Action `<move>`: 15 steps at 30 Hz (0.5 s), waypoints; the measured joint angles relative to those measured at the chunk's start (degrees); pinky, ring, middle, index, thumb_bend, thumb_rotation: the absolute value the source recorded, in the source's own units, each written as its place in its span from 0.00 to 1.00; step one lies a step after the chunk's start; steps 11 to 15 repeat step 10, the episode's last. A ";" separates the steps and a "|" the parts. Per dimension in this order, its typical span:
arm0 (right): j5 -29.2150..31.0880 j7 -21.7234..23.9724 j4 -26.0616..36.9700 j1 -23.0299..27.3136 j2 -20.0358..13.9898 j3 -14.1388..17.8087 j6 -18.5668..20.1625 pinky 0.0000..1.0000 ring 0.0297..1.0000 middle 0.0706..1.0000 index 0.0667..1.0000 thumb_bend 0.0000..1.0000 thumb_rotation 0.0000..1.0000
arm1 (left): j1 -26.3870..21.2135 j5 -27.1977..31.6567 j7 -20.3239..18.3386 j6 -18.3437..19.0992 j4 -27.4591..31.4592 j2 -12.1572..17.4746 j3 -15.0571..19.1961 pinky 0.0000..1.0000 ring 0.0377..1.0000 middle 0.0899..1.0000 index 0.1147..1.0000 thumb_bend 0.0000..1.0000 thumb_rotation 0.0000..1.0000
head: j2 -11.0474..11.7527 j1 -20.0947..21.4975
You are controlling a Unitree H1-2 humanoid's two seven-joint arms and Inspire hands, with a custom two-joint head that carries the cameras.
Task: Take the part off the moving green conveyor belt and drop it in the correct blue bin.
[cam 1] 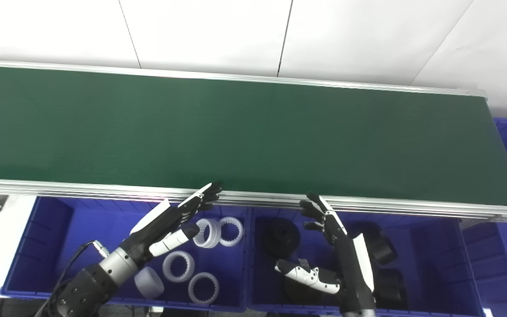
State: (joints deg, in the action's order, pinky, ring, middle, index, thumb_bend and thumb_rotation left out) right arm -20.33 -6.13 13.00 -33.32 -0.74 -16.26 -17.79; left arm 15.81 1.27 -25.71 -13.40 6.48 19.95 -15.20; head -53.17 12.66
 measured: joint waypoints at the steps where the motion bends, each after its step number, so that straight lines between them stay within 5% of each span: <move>1: 0.00 0.04 0.00 0.00 0.00 0.03 0.00 0.70 0.79 0.81 0.88 0.78 0.40 | 0.19 0.36 0.00 0.01 0.21 -0.04 0.00 0.95 0.98 0.98 0.96 0.76 0.91 | 0.17 0.09; 10: 0.00 0.15 -0.29 -0.07 0.01 0.26 0.00 0.71 0.79 0.80 0.88 0.80 0.41 | 1.11 4.16 -1.63 -0.80 -0.96 -0.70 -0.19 0.99 1.00 0.99 0.94 0.72 0.74 | 1.84 0.79; 15: 0.00 0.15 -0.29 -0.07 0.01 0.26 0.00 0.71 0.79 0.80 0.88 0.80 0.41 | 1.11 4.16 -1.63 -0.80 -0.96 -0.70 -0.19 0.99 1.00 0.99 0.94 0.72 0.74 | 1.84 0.79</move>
